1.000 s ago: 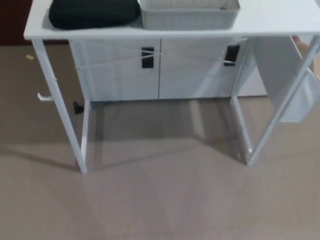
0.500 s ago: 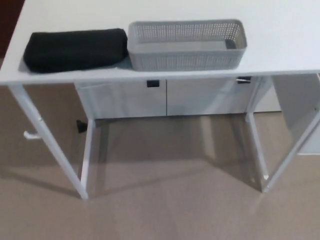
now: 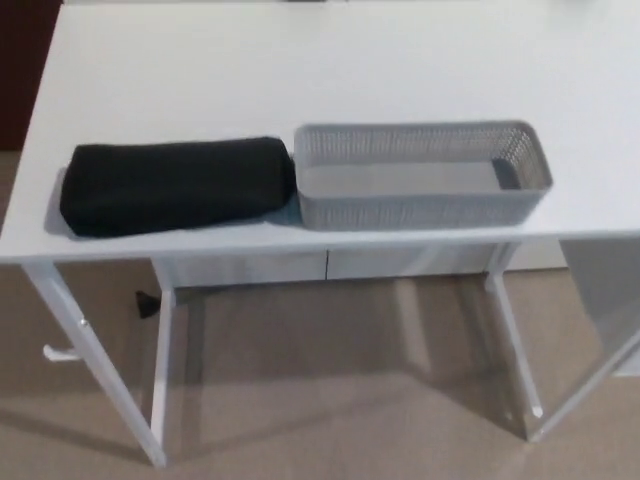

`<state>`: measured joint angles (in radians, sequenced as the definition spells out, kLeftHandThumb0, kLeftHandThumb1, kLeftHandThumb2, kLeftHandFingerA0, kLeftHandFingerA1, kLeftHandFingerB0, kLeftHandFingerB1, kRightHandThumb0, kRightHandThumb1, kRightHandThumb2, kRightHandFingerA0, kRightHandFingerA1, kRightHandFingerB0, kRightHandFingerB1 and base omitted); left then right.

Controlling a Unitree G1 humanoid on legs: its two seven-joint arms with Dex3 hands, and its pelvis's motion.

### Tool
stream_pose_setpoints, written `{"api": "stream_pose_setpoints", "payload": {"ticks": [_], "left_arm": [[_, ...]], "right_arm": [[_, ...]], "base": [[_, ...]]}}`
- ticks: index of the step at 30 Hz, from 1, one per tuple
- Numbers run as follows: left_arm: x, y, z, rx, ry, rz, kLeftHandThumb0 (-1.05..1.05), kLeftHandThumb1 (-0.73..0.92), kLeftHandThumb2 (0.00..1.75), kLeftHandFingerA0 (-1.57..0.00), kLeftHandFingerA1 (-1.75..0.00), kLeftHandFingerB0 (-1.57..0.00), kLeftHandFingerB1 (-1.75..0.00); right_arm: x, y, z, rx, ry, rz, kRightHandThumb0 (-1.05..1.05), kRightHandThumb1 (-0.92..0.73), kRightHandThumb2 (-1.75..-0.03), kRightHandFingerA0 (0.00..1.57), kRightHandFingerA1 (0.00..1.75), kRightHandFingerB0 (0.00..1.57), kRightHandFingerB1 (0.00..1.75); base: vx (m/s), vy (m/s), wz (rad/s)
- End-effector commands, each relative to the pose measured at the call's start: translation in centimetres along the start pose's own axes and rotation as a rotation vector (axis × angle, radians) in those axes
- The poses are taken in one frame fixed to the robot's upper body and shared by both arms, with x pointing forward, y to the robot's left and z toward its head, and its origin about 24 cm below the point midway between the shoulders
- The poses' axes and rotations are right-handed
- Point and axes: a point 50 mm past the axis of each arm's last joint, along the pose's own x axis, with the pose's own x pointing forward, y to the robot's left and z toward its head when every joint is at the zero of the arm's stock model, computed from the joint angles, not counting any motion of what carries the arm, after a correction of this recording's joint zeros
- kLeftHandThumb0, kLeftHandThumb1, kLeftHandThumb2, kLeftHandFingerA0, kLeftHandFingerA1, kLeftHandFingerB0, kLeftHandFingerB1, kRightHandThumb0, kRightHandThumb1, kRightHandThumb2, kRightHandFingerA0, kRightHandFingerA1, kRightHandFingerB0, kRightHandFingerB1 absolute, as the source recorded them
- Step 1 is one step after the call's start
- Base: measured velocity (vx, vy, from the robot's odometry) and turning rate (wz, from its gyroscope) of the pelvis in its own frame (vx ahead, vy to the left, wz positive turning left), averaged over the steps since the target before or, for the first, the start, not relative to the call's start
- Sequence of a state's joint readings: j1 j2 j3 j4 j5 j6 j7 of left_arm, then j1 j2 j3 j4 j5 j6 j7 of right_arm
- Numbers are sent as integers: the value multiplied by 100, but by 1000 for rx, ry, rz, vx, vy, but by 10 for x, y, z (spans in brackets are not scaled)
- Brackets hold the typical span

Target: The robot walk towards a table in front and pick up a black pencil case on the left hand side and put the pencil case into a small container on the right hand side

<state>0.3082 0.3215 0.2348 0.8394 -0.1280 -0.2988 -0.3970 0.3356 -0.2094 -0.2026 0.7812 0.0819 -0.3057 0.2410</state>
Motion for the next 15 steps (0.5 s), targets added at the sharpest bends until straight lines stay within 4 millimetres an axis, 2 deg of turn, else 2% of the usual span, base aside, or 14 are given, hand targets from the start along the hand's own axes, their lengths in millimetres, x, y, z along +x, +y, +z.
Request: {"api": "stream_pose_setpoints", "payload": {"ticks": [1,3,4,10,11,12,13,15], "left_arm": [[-2,3,1,15,1,-3,-30,59,58,-41,-39,-24,-29],[-3,3,1,44,0,4,-32,58,57,-43,-39,-25,-30],[-3,3,2,52,-4,0,-23,42,89,-31,-58,-11,-48],[-4,3,4,76,-8,3,-24,42,89,-33,-58,-12,-48],[-2,3,3,24,-5,-3,-22,42,90,-31,-58,-12,-48],[-2,3,3,12,-5,-2,-29,58,57,-41,-39,-27,-30],[-2,3,4,9,-5,-4,-23,43,90,-31,-58,-11,-48],[-2,3,5,23,-9,-1,-23,42,89,-33,-58,-12,-48]], "right_arm": [[-1,-7,0,-16,10,-19,-35,-56,-59,57,46,23,33],[-1,-7,0,-17,9,-17,-34,-56,-61,58,47,22,33],[-2,-7,0,-18,8,-17,-31,-55,-56,61,45,23,31],[-2,-7,0,-19,5,-14,-31,-56,-57,59,45,24,31],[-1,-7,1,-29,7,-20,-35,-58,-61,58,46,22,33],[0,-7,1,-29,7,-20,-34,-59,-61,58,47,21,33],[0,-7,1,-27,8,-20,-34,-59,-61,58,47,22,33],[0,-7,1,-23,5,-17,-32,-59,-57,59,45,22,31]], "base": [[0,0,0],[80,-77,7],[169,-99,11],[122,-142,2],[79,-53,-6],[0,0,0],[57,0,-9],[54,48,-11]]}}
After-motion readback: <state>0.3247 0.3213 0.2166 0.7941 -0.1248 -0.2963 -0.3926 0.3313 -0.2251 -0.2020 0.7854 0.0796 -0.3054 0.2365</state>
